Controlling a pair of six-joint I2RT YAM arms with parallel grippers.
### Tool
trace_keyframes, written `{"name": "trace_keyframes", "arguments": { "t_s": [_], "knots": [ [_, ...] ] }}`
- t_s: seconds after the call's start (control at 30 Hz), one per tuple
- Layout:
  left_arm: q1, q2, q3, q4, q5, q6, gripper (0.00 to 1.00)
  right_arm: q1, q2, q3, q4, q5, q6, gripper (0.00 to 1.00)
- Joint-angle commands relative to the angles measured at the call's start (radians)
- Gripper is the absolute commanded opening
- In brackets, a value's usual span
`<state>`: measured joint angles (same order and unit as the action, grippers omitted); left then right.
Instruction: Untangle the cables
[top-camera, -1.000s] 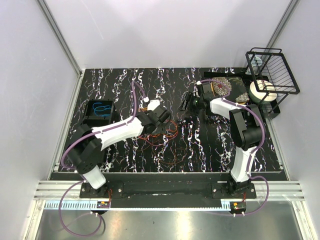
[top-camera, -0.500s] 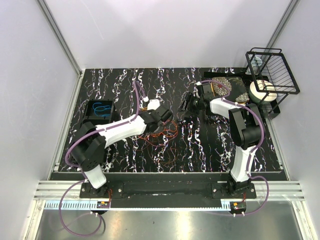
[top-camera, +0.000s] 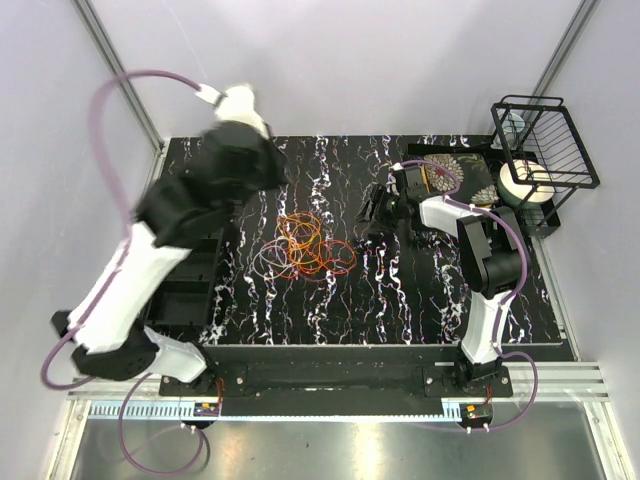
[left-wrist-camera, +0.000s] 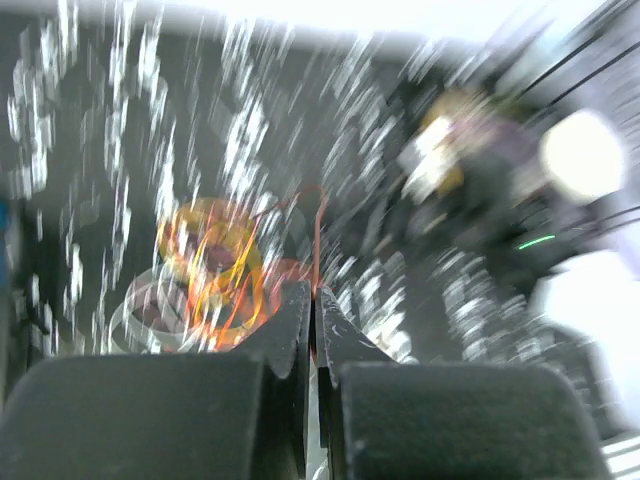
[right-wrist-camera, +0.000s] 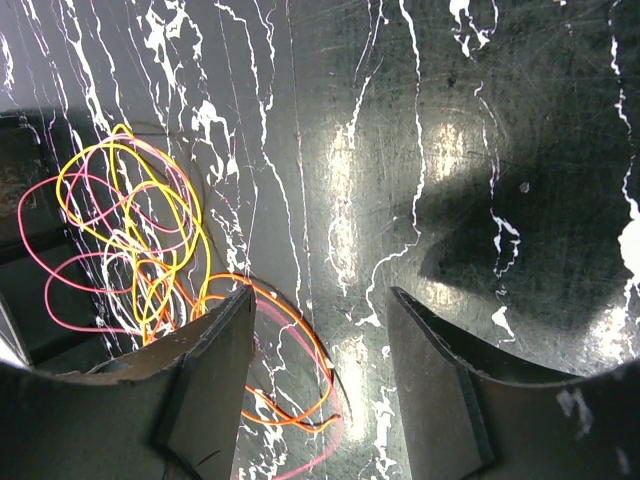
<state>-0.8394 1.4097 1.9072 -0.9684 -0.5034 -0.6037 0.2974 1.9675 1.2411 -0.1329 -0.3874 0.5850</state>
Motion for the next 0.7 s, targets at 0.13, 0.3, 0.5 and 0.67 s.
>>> {"name": "trace_keyframes", "arguments": {
  "t_s": [0.13, 0.3, 0.5, 0.67],
  "knots": [
    [0.003, -0.086, 0.294, 0.049, -0.001, 0.376, 0.0, -0.007, 0.024, 0.006, 0.039, -0.033, 0.007, 0.61],
    [0.003, -0.135, 0.293, 0.129, -0.145, 0.498, 0.0, -0.006, 0.027, 0.006, 0.041, -0.041, 0.007, 0.6],
    [0.005, -0.198, 0.208, 0.151, -0.357, 0.571, 0.0, -0.006, 0.027, 0.008, 0.044, -0.047, 0.009, 0.61],
    [0.005, -0.288, 0.049, 0.197, -0.478, 0.598, 0.0, -0.006, 0.034, 0.009, 0.046, -0.053, 0.009, 0.6]
  ]
}}
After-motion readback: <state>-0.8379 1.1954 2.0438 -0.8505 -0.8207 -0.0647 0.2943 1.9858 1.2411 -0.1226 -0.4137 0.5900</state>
